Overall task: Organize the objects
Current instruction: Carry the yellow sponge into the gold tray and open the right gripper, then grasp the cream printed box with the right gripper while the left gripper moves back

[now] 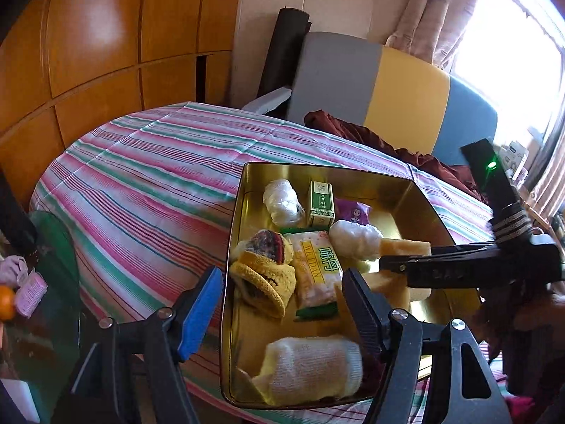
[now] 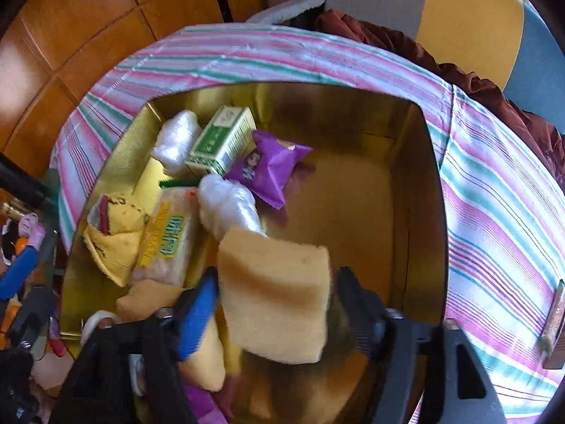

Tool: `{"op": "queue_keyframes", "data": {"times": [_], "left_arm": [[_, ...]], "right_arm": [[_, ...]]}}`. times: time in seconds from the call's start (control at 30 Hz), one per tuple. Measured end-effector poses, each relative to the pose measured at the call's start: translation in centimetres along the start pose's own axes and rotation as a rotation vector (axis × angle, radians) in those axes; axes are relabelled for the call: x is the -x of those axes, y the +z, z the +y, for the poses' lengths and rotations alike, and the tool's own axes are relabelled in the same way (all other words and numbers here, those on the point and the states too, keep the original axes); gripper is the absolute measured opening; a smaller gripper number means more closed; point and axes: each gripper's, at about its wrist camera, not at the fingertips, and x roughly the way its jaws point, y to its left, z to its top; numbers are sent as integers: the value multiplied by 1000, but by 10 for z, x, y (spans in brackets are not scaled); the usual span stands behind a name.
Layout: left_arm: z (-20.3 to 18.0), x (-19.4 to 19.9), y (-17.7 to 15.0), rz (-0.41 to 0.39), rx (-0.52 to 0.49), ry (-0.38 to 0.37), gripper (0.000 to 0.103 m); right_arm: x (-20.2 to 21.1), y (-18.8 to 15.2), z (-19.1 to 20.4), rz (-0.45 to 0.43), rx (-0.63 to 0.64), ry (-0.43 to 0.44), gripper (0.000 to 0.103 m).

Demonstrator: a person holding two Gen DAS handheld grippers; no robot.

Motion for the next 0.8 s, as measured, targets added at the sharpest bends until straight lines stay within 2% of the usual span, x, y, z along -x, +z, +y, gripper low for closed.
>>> {"op": "queue_keyframes", "data": {"times": [0.2,0.47,0.8], "left_arm": [[-5,4,1,-9,-14,1,73],[-19,17,4,-41,-58,-14,73],[-51,26,5,-46,-137,-43,74]], "right_arm": [[32,-11,-5,-72,-9,7,79],[72,-32,-21,-156,-19,-31,79],[111,-63,-95,-209,-167,-111,79]]}}
